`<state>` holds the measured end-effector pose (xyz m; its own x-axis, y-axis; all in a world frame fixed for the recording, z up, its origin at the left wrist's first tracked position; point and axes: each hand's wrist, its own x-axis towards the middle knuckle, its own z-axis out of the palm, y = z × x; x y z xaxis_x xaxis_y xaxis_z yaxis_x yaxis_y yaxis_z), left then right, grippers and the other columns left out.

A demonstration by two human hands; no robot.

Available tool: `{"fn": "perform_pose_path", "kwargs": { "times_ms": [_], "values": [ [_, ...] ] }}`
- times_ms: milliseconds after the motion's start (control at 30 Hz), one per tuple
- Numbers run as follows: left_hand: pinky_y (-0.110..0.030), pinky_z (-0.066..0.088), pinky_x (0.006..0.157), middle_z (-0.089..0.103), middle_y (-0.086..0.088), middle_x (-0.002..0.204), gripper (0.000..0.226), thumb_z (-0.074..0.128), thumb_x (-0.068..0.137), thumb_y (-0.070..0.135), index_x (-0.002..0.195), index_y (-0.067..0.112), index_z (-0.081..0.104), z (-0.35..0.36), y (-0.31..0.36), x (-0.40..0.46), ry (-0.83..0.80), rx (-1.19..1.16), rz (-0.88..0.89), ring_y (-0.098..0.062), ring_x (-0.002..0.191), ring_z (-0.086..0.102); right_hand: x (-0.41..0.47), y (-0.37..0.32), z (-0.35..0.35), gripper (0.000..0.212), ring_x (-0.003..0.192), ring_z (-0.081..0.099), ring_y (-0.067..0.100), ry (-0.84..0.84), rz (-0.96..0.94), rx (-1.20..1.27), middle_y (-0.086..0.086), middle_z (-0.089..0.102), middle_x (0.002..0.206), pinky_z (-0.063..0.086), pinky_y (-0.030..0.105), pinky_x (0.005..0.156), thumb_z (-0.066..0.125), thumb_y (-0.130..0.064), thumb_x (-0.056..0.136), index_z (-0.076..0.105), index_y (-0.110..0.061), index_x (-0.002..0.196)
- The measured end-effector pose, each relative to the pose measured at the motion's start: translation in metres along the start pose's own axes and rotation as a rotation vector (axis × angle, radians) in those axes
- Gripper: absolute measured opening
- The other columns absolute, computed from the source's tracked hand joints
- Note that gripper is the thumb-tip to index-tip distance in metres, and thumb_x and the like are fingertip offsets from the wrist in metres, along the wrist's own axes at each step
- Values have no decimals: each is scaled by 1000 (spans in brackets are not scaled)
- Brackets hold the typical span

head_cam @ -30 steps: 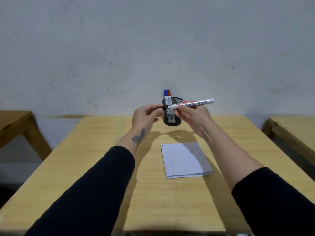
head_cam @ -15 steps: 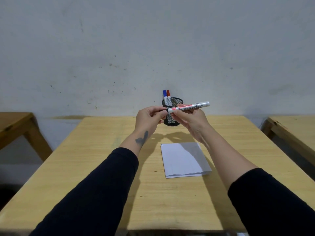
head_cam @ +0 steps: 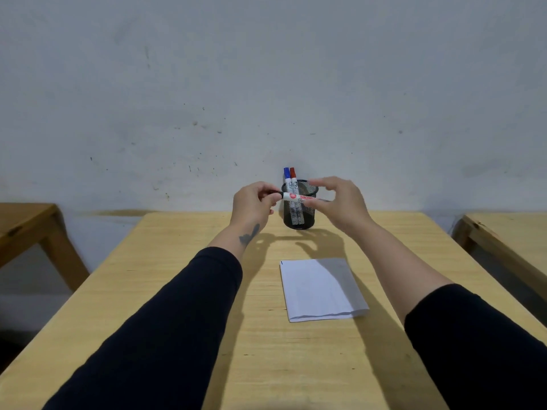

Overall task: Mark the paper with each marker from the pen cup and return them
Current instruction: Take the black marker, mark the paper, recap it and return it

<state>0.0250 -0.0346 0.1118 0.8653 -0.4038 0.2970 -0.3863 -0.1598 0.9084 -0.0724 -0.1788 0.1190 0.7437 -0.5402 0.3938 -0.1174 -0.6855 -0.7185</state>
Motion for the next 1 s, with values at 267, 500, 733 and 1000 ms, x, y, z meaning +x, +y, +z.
{"fn": "perform_pose_path", "kwargs": {
  "times_ms": [267, 500, 733, 1000],
  "values": [
    [-26, 46, 93, 63, -5, 121, 64, 66, 88, 24, 143, 9, 37, 20, 0, 20, -10, -24, -32, -15, 106, 60, 36, -4, 11, 15, 71, 59, 9, 55, -27, 11, -4, 74, 90, 48, 25, 70, 70, -31, 84, 76, -21, 92],
    [-39, 29, 114, 29, -8, 155, 99, 78, 74, 39, 149, 9, 20, 59, -43, 53, -95, 253, -142, -24, 142, 29, 108, -15, 16, 11, 72, 60, 10, 200, 37, 175, -6, 65, 79, 54, 28, 76, 68, -15, 82, 69, -16, 93],
    [-43, 53, 86, 61, 0, 112, 74, 85, 58, 35, 119, 21, 45, 91, -65, 71, -78, 138, -122, -20, 102, 60, 126, 18, 57, 15, 88, 66, 24, 38, 214, -130, 10, 71, 100, 45, 25, 68, 65, -14, 85, 71, -7, 97],
    [-39, 52, 88, 60, -1, 118, 73, 85, 64, 31, 124, 18, 46, 93, -72, 73, -54, 111, -63, -19, 106, 58, 128, 23, 65, 35, 69, 44, 28, -5, 216, -357, 4, 39, 58, 25, 25, 43, 50, 6, 84, 40, -10, 54]
  ]
}}
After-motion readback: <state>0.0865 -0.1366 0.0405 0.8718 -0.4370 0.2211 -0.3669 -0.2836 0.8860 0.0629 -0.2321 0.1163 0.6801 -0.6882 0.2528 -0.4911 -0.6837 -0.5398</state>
